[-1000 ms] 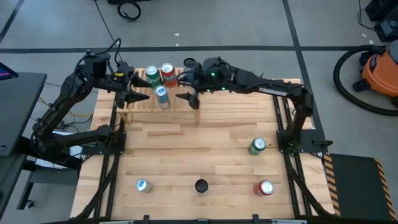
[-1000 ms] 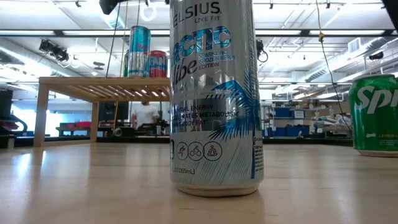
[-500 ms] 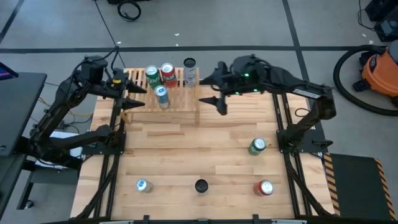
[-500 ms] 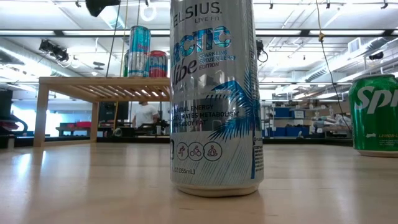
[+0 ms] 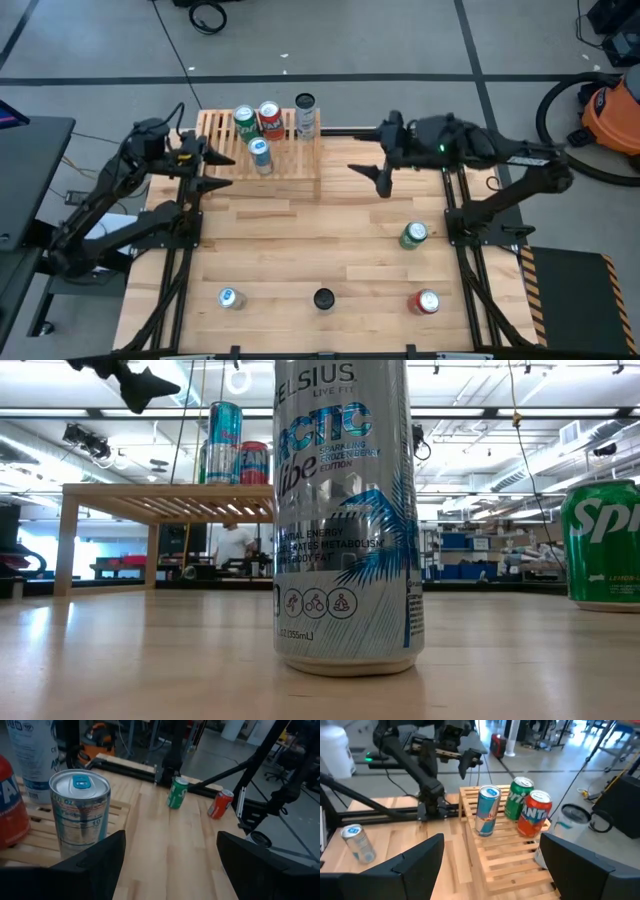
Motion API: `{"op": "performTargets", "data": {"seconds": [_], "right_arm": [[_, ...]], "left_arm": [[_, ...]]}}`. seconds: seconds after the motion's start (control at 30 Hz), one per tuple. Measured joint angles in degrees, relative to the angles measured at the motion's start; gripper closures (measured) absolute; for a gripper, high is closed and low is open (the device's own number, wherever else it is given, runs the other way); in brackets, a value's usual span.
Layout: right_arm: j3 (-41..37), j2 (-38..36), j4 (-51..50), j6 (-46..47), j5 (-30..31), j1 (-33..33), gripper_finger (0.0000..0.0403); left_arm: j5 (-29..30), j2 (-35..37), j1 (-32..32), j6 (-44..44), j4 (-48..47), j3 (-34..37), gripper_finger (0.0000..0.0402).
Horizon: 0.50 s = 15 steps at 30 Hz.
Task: Place canned beverage on shelf
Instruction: Put the top blue soda can on the shelf
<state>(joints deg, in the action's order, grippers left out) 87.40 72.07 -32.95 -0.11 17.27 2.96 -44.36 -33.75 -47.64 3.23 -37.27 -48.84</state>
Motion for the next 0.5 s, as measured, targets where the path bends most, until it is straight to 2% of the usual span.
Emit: {"op": "performTargets", "data": {"seconds": [0.3,0.5], "right_arm": [[-28.8,-9.3,27.6,1.1,8.6,7.5,0.0064],[-39.6,-10.3,39.0,2.0,9.1,9.4,0.0064]], "left_arm": [[0.0,0.8,0.0,-2.8,8.2,5.6,0.0088],[0.0,0.8,0.1,-0.6,8.6,8.5,0.0088]]}}
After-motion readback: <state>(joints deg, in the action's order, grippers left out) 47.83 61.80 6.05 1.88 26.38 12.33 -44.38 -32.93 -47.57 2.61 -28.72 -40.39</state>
